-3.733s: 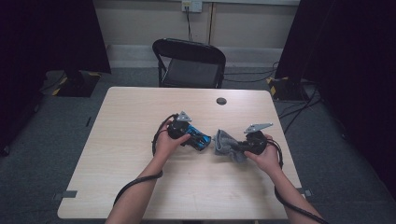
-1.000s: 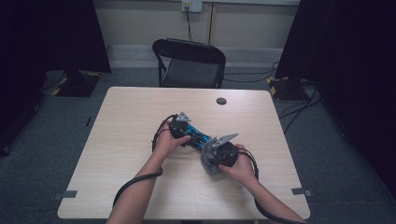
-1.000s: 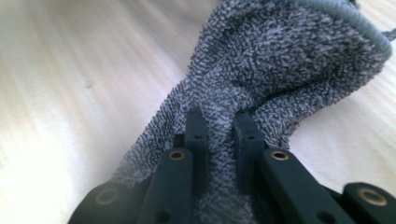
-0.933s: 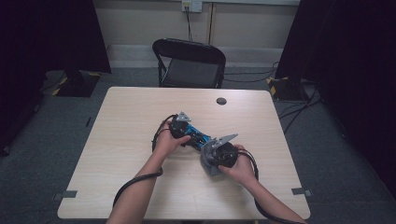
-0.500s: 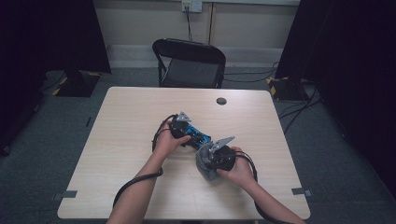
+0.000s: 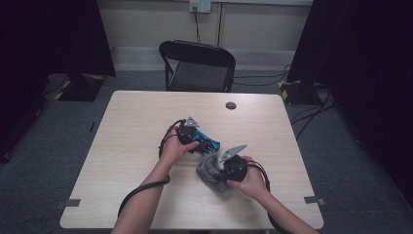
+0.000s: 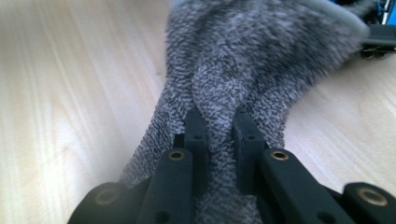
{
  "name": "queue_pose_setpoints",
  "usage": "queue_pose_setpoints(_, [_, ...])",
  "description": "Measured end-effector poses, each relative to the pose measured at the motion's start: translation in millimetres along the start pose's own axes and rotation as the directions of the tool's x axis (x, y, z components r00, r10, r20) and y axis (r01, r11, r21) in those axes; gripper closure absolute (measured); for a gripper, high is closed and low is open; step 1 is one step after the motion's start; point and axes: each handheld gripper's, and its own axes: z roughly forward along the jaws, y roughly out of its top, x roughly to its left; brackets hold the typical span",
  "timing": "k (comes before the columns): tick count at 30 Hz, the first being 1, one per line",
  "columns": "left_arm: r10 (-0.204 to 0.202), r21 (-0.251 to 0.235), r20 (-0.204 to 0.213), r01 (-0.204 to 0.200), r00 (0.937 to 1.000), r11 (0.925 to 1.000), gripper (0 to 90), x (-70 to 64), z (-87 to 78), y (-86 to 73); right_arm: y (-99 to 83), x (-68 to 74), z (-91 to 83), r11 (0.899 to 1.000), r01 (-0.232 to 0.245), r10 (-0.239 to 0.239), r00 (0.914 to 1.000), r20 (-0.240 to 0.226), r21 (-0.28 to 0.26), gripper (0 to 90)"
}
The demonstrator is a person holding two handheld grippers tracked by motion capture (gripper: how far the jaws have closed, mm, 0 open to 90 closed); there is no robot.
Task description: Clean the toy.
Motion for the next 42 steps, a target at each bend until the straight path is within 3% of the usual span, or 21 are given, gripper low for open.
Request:
queue_pose_setpoints(6, [-0.004,-0.001,0.001,0.004,1.0000,1.0000,4.3,-0.5,0.2,0.0,-2.6,0.5,-10.6,1.000,0.014,-0.014,0.9998,0.011,-0.010,79.4])
queue_pose_setpoints(11, [-0.006,-0.003,0.002,0.006,1.0000,1.0000,4.3,-0.6,0.3,0.0,-10.3,-6.4,-26.3,0.999,-0.010,0.010,0.9998,0.015,-0.031,79.4])
queue_pose_setpoints(18, [-0.009,-0.001,0.003,0.009,1.0000,1.0000,4.3,-0.6,0.4,0.2,-21.6,-26.3,-58.3,0.993,-0.073,0.076,0.9966,0.032,-0.094,79.4])
queue_pose_setpoints(23, [-0.005,0.004,0.003,0.005,1.0000,1.0000,4.3,-0.4,0.1,0.4,-23.6,-41.3,-72.8,0.988,-0.110,0.120,0.9887,0.089,-0.109,79.4])
queue_pose_setpoints(28, [-0.007,0.001,0.004,0.007,1.0000,1.0000,4.3,-0.6,0.4,0.3,-26.2,-63.2,-75.9,0.976,-0.172,0.189,0.9733,0.130,-0.130,79.4])
queue_pose_setpoints(32, [-0.006,0.002,0.005,0.006,1.0000,1.0000,4.3,-0.7,0.6,0.6,-26.8,-81.1,-74.4,0.958,-0.234,0.261,0.9509,0.166,-0.166,79.4])
queue_pose_setpoints(35, [-0.005,0.000,0.006,0.005,1.0000,1.0000,4.3,-0.5,0.7,0.5,-22.9,-89.6,-69.4,0.950,-0.259,0.293,0.9342,0.204,-0.176,79.4])
queue_pose_setpoints(42, [-0.004,-0.001,0.006,0.004,1.0000,1.0000,4.3,-0.7,0.6,0.3,-10.3,-97.0,-41.6,0.945,-0.269,0.314,0.9058,0.285,-0.185,79.3])
